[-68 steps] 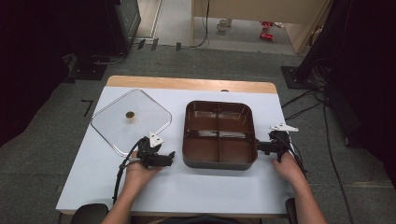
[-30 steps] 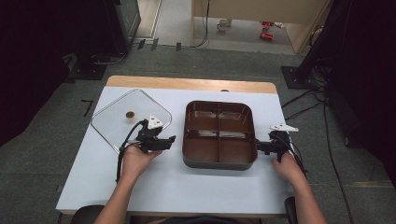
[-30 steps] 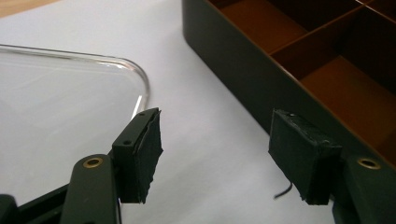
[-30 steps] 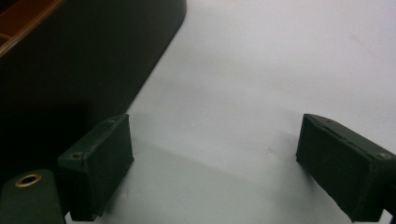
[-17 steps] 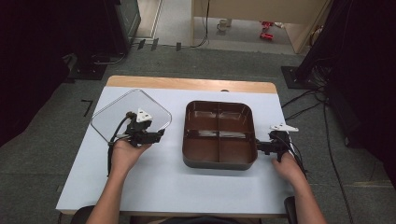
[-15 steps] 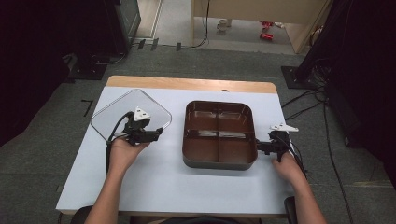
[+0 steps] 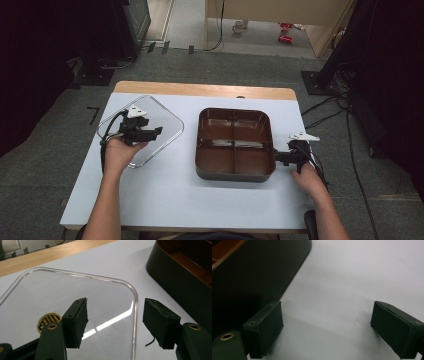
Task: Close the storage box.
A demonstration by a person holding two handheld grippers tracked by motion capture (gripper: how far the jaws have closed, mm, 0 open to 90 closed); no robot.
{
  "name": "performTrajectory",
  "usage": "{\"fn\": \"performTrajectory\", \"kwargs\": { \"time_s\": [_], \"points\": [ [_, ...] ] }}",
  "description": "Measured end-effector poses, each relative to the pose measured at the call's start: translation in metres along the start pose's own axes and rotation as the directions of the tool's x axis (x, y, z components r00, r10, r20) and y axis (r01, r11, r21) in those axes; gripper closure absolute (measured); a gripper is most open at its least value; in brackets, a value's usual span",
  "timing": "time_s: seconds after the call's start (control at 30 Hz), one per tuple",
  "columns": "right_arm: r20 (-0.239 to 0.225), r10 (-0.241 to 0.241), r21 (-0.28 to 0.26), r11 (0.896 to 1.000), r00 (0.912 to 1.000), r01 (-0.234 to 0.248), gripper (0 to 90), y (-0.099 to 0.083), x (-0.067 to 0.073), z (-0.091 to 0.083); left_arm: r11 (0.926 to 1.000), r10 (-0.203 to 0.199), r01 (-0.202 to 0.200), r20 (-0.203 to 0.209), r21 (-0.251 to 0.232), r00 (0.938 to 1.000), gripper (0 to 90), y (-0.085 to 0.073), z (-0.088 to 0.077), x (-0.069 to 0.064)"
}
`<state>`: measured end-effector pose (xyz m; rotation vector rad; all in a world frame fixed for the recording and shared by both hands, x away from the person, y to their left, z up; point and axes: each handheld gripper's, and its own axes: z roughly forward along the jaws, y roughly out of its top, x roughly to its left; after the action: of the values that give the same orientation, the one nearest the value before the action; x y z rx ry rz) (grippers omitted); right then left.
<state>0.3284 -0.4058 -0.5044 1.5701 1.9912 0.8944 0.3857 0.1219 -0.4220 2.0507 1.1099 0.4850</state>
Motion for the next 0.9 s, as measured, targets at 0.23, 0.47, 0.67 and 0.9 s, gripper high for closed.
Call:
{"fn": "performTrajectory", "kwargs": {
  "time_s": [0.23,0.47,0.67,0.9],
  "points": [
    [0.000,-0.001,0.000,1.000,1.0000,0.001,10.3,0.000,0.000,0.000,0.9995,0.015,-0.017,-0.068,-0.028,0.9976,37.5,-0.004,0.012,0.021],
    [-0.001,-0.001,-0.001,1.000,1.0000,0.001,10.3,0.000,0.000,0.000,0.9991,-0.042,0.041,-0.088,-0.010,0.9953,38.4,-0.009,0.026,0.046],
    [-0.001,-0.001,-0.001,1.000,1.0000,0.001,10.3,0.000,0.000,0.000,0.9954,-0.093,0.095,-0.135,0.010,0.9865,40.6,-0.016,0.035,0.059],
    [0.000,0.000,-0.001,1.000,1.0000,0.000,10.3,0.000,0.000,0.000,0.9835,-0.172,0.178,-0.140,0.032,0.9752,42.6,-0.029,0.044,0.069]
  ]
}}
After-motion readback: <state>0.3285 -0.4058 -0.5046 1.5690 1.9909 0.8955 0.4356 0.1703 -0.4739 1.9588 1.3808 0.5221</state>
